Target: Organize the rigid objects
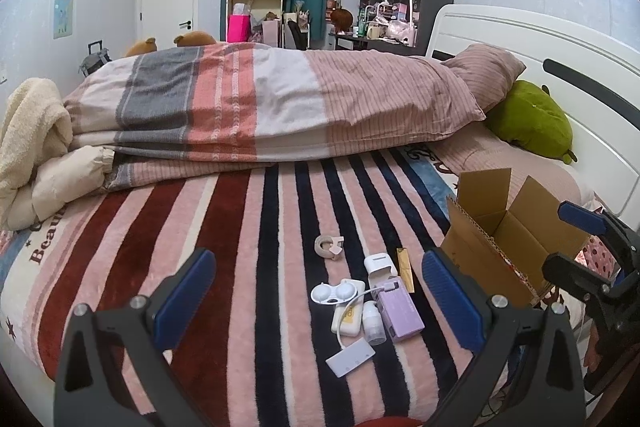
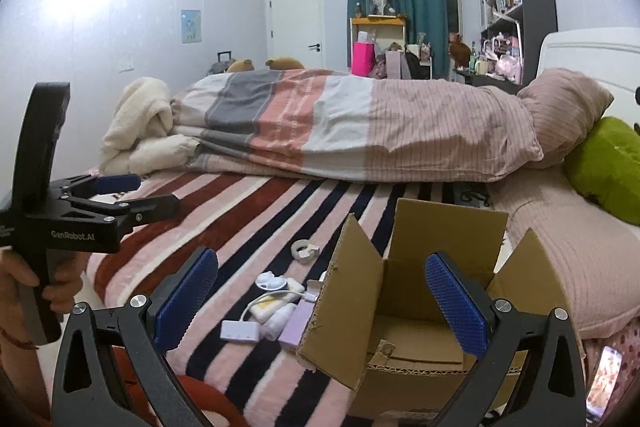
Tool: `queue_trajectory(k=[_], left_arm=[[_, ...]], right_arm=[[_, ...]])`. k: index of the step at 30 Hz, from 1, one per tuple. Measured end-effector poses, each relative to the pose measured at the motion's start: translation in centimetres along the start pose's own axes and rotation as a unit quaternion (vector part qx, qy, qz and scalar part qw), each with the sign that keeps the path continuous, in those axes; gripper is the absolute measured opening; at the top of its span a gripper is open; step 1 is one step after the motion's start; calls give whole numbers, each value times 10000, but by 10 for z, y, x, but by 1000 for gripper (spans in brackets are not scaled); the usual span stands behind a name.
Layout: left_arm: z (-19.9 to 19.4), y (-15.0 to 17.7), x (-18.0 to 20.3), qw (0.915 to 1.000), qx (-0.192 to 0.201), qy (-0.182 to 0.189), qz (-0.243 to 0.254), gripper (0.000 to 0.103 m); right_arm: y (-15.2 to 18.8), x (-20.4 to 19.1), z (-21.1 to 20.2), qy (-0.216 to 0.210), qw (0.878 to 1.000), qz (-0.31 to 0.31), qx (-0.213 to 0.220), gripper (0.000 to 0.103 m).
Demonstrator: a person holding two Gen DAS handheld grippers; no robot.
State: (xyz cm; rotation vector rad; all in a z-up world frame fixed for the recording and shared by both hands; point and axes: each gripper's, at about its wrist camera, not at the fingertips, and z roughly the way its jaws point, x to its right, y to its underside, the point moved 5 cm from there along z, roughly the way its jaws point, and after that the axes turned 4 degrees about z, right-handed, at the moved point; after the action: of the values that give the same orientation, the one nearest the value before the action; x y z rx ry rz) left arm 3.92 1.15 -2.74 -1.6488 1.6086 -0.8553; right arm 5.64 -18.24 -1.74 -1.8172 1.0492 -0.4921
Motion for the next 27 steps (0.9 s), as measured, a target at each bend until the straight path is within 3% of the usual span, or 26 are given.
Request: queue_trajectory(k=[27], left_arm=[[-6, 1, -17, 10000, 20, -7, -75, 103]], right_arm=[[1, -3, -7, 95, 9999, -34, 3, 103]])
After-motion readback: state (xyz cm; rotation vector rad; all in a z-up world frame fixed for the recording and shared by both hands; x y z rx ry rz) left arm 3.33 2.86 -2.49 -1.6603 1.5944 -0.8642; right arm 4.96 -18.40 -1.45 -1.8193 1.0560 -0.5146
